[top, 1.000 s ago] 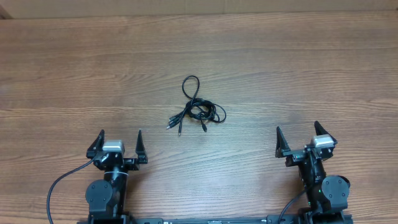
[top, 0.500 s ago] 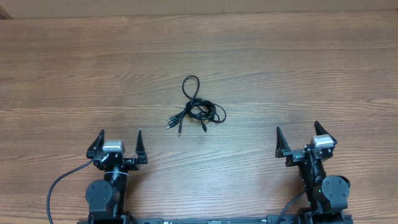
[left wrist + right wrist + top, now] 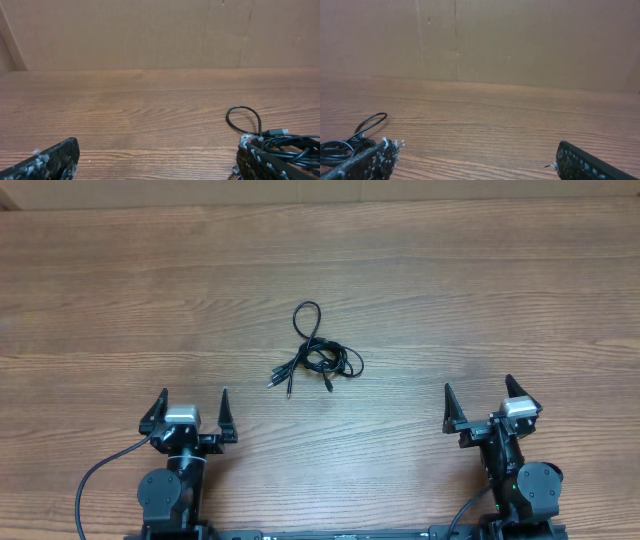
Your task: Untangle cables
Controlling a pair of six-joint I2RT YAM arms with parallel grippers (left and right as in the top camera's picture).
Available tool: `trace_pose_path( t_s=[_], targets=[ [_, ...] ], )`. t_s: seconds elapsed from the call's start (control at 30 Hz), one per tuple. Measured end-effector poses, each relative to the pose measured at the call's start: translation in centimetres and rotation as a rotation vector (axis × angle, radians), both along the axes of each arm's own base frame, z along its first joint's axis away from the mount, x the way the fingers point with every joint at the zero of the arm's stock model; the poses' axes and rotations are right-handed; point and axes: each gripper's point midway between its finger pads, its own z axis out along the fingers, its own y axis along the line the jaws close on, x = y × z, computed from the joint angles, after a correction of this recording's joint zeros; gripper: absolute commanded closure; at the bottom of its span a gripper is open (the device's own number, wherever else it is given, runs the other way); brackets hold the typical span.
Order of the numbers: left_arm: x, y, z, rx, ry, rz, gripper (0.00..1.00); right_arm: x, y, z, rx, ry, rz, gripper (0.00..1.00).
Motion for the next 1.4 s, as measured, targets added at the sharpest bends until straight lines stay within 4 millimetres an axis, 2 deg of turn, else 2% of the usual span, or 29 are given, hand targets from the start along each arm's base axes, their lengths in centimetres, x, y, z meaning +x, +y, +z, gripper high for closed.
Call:
trace_pose_path(
  t_s=[1.17, 1.4],
  targets=[
    [0.0, 0.0, 0.0, 0.001, -0.001, 0.003, 0.00, 0.0, 0.0, 0.0, 0.000, 0.000, 0.000, 0.00],
    [0.1, 0.9, 1.6, 0.038, -0.067, 0.051, 0.00, 0.0, 0.0, 1.3, 0.005, -0.055, 0.000, 0.00]
  ],
)
